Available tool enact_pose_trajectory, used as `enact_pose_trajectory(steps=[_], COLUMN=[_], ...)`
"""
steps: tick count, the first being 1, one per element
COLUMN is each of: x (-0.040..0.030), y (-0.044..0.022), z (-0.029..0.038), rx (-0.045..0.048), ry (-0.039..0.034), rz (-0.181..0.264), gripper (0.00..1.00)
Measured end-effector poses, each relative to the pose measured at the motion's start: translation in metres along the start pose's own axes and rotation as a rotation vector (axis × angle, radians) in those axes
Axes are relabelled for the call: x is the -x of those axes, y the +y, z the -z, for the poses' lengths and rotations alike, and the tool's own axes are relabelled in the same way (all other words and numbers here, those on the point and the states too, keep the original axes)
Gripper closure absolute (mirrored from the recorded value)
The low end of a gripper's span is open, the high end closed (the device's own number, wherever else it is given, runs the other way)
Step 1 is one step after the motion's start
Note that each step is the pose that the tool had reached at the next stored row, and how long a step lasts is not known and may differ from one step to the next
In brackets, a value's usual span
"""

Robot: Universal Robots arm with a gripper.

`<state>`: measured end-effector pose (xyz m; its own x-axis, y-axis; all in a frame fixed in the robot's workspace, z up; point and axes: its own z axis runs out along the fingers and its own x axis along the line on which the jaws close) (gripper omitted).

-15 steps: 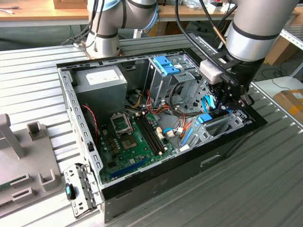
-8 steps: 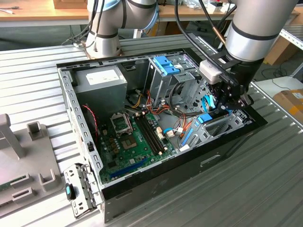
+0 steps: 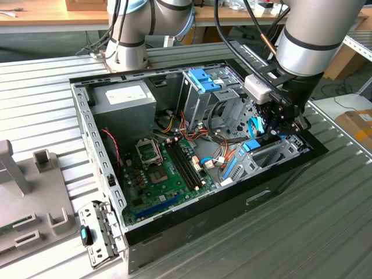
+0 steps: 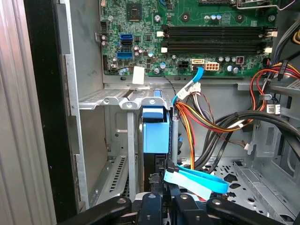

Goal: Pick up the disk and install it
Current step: 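Insert the first disk wire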

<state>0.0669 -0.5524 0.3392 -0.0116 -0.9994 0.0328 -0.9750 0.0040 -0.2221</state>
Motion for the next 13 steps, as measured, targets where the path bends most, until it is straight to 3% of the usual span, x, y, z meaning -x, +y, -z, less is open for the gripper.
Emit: enact_pose_trajectory(steps=[13], x=[-0.0009], y=[-0.0008], z=[0.0035], rx=[-0.0006], ry=[-0.0028], rz=[0.012], gripper=[0.83])
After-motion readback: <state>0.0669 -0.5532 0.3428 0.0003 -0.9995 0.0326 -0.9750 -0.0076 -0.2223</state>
